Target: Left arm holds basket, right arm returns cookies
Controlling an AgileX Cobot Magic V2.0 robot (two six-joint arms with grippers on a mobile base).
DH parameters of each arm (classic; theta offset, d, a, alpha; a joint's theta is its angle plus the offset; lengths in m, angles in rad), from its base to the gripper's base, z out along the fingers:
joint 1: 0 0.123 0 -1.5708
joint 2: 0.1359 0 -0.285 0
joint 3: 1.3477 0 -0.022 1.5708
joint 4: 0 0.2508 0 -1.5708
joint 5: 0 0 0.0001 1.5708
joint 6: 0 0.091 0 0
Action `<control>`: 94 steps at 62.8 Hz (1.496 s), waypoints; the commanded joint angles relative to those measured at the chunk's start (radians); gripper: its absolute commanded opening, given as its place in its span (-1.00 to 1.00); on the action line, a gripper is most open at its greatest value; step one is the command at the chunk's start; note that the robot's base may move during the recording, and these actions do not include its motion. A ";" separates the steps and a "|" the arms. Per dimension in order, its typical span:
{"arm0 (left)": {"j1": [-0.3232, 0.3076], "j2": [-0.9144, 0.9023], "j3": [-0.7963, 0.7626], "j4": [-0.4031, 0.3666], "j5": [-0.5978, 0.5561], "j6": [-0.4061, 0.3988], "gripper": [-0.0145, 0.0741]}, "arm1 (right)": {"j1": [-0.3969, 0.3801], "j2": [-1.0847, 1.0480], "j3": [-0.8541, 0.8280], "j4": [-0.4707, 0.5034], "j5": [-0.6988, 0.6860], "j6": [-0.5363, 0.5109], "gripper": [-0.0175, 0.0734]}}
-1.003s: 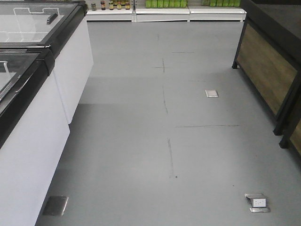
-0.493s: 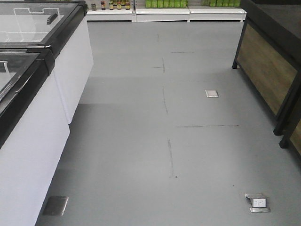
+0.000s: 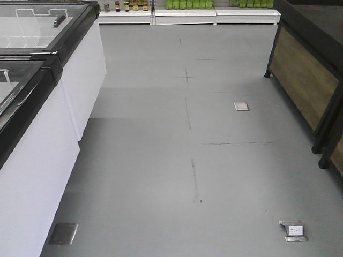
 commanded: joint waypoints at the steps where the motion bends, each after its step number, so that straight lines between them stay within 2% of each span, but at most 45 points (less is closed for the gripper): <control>1: 0.001 0.008 -0.037 -0.141 -0.069 -0.075 0.57 | 0.001 -0.010 0.001 -0.006 -0.076 -0.003 -0.63; 8: 0.001 0.010 -0.036 -0.122 -0.106 -0.072 0.49 | 0.001 -0.010 0.001 -0.006 -0.075 -0.003 -0.63; 16: 0.002 0.051 -0.036 0.045 -0.217 -0.061 0.45 | 0.001 -0.010 0.001 -0.006 -0.075 -0.003 -0.63; 23: 0.034 0.150 -0.047 0.067 -0.373 -0.074 0.45 | 0.001 -0.010 0.001 -0.006 -0.075 -0.003 -0.63; 27: 0.099 0.241 -0.081 0.059 -0.447 -0.073 0.45 | 0.001 -0.010 0.001 -0.006 -0.075 -0.003 -0.63; 31: 0.184 0.314 -0.137 0.045 -0.464 -0.073 0.45 | 0.001 -0.010 0.001 -0.006 -0.075 -0.003 -0.63; 45: 0.530 0.488 -0.363 0.046 -0.276 -0.072 0.45 | 0.001 -0.010 0.001 -0.006 -0.075 -0.003 -0.63; 50: 0.617 0.542 -0.417 0.043 -0.253 -0.073 0.45 | 0.001 -0.010 0.001 -0.006 -0.075 -0.003 -0.63; 55: 0.659 0.599 -0.455 0.034 -0.255 -0.075 0.45 | 0.001 -0.010 0.001 -0.006 -0.075 -0.003 -0.63; 68: 0.697 0.712 -0.537 0.034 -0.276 -0.076 0.45 | 0.001 -0.010 0.001 -0.006 -0.076 -0.003 -0.63; 77: 0.699 0.787 -0.588 0.029 -0.312 -0.076 0.45 | 0.001 -0.010 0.001 -0.006 -0.076 -0.003 -0.63; 94: 0.699 0.943 -0.707 -0.064 -0.317 -0.076 0.45 | 0.001 -0.010 0.001 -0.006 -0.076 -0.003 -0.63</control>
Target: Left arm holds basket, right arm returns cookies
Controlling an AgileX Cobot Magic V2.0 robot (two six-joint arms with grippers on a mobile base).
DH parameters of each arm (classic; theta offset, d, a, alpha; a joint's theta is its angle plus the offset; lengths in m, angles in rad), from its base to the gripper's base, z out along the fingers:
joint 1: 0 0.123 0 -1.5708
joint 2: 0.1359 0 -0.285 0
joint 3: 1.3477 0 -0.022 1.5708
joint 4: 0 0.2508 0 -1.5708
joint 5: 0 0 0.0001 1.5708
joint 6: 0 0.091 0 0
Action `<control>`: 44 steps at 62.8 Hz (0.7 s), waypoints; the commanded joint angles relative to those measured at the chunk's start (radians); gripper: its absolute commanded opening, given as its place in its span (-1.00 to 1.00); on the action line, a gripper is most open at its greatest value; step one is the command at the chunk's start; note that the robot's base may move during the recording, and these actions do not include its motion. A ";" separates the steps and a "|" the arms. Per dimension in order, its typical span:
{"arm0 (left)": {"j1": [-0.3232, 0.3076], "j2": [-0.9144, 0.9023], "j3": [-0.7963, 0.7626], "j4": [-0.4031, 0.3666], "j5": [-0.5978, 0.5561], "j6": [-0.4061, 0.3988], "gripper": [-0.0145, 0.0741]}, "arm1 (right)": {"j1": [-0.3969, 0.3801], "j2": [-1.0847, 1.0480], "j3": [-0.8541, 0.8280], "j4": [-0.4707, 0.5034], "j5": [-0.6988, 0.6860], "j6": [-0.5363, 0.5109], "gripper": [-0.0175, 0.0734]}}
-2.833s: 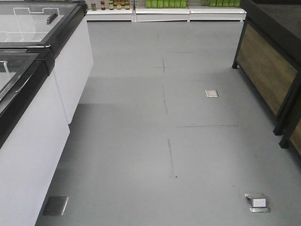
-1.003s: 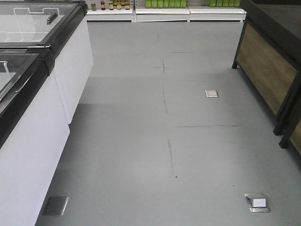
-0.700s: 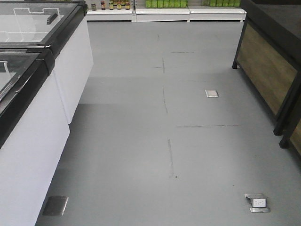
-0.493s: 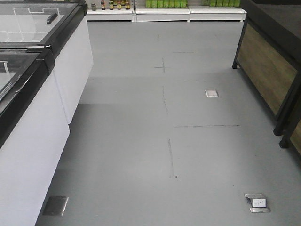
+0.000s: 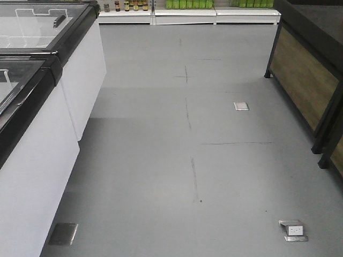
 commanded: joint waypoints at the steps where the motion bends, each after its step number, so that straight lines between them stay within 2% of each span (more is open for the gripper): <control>1: 0.001 0.020 -0.073 -0.037 -0.073 -0.006 0.45 | 0.001 -0.010 0.001 -0.006 -0.076 -0.003 -0.63; 28: 0.001 0.219 -0.264 -0.039 -0.071 -0.006 0.40 | 0.001 -0.010 0.001 -0.006 -0.075 -0.003 -0.63; 35: 0.001 0.254 -0.295 -0.039 -0.073 -0.006 0.30 | 0.001 -0.010 0.001 -0.006 -0.075 -0.003 -0.63; 44: 0.001 0.276 -0.309 -0.039 -0.075 -0.020 0.06 | 0.001 -0.010 0.001 -0.006 -0.075 -0.003 -0.63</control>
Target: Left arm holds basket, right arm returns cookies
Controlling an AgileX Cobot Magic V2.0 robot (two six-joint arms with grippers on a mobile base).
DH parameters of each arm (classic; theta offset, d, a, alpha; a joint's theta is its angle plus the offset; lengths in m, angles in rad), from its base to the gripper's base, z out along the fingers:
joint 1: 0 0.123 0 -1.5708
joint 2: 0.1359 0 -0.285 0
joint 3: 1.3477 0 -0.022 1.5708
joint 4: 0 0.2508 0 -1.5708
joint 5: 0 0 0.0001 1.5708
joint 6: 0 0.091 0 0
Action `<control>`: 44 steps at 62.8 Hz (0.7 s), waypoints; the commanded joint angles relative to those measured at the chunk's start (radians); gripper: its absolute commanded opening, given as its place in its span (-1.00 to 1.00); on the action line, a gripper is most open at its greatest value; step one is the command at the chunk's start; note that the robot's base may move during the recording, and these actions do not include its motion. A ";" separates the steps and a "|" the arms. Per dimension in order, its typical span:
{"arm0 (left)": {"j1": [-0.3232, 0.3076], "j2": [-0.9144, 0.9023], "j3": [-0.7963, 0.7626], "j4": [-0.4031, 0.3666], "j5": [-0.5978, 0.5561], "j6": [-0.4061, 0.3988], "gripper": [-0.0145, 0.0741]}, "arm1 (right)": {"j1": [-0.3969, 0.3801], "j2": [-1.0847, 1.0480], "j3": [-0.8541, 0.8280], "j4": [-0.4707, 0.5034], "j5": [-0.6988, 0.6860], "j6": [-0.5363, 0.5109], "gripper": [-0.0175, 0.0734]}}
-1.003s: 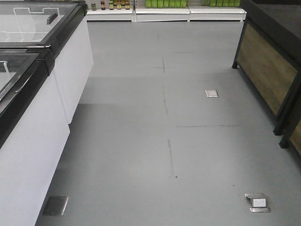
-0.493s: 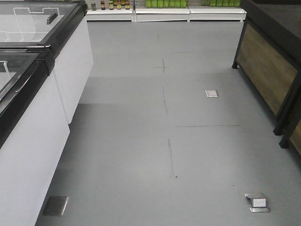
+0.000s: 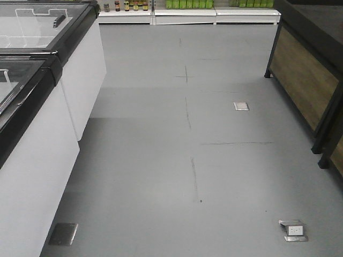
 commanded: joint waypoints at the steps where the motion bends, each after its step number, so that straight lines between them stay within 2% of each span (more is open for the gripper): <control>1: 0.001 -0.037 -0.039 -0.003 -0.074 -0.023 0.00 | 0.001 -0.010 0.001 -0.006 -0.075 -0.003 -0.63; 16: 0.001 -0.025 -0.039 -0.003 -0.075 -0.029 -0.70 | 0.001 -0.010 0.001 -0.006 -0.075 -0.003 -0.63; 34: 0.001 -0.048 -0.039 0.002 -0.118 -0.029 -0.69 | 0.001 -0.010 0.001 -0.006 -0.076 -0.003 -0.63; 44: 0.001 -0.074 -0.062 0.047 -0.125 -0.029 -0.69 | 0.001 -0.010 0.001 -0.006 -0.075 -0.003 -0.63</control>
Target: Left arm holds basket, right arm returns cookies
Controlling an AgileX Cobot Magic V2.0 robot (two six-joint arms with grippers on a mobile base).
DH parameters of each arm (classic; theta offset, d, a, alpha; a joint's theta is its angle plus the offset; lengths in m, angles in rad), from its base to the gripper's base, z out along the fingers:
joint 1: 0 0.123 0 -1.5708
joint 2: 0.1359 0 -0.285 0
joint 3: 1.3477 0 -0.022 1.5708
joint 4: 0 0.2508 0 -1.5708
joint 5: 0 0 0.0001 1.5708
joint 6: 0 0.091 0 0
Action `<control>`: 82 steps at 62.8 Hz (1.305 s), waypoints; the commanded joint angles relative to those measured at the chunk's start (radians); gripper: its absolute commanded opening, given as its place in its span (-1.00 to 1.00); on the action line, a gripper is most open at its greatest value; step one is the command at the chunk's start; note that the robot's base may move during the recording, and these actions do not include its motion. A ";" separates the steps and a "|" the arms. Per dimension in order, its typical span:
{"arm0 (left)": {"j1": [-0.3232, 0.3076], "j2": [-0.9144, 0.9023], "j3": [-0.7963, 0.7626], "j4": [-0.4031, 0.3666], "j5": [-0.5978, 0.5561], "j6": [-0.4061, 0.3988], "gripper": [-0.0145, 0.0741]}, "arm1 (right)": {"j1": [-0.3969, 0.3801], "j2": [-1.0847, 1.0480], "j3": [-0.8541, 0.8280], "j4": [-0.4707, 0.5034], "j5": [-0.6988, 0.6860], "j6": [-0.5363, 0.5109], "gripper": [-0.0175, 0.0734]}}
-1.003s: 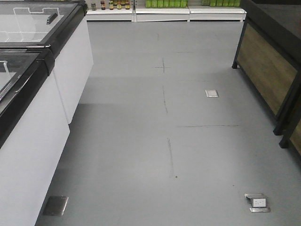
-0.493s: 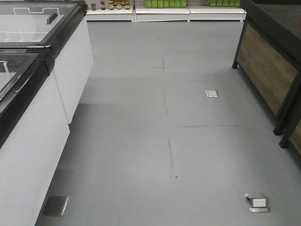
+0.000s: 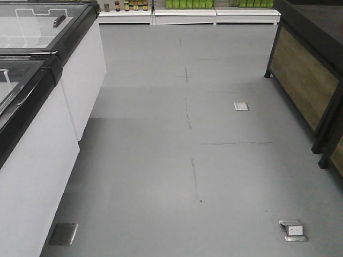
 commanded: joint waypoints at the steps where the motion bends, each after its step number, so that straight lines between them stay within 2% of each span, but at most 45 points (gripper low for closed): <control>1: 0.001 -0.076 -0.050 0.062 -0.089 0.018 -0.69 | 0.001 -0.010 0.001 -0.006 -0.076 -0.003 -0.63; 16: 0.000 -0.090 -0.164 0.138 0.040 0.021 -0.69 | 0.001 -0.010 0.001 -0.006 -0.076 -0.003 -0.63; 28: -0.001 -0.090 -0.242 0.137 0.170 0.032 -0.69 | 0.001 -0.010 0.001 -0.006 -0.076 -0.003 -0.63; 36: -0.001 -0.090 -0.282 0.137 0.262 0.073 -0.69 | 0.001 -0.010 0.001 -0.006 -0.076 -0.003 -0.63; 47: -0.028 -0.090 -0.323 0.131 0.363 0.192 -0.69 | 0.001 -0.010 0.001 -0.006 -0.076 -0.003 -0.63; 53: -0.068 -0.093 -0.327 0.061 0.399 0.273 -0.69 | 0.001 -0.010 0.001 -0.006 -0.076 -0.003 -0.63; 69: -0.185 -0.096 -0.325 -0.258 0.492 0.505 -0.69 | 0.001 -0.010 0.001 -0.006 -0.076 -0.003 -0.63; 74: -0.210 -0.096 -0.325 -0.358 0.550 0.565 -0.69 | 0.001 -0.010 0.001 -0.006 -0.076 -0.003 -0.63; 82: -0.254 -0.097 -0.325 -0.471 0.651 0.649 -0.69 | 0.001 -0.010 0.001 -0.006 -0.076 -0.003 -0.63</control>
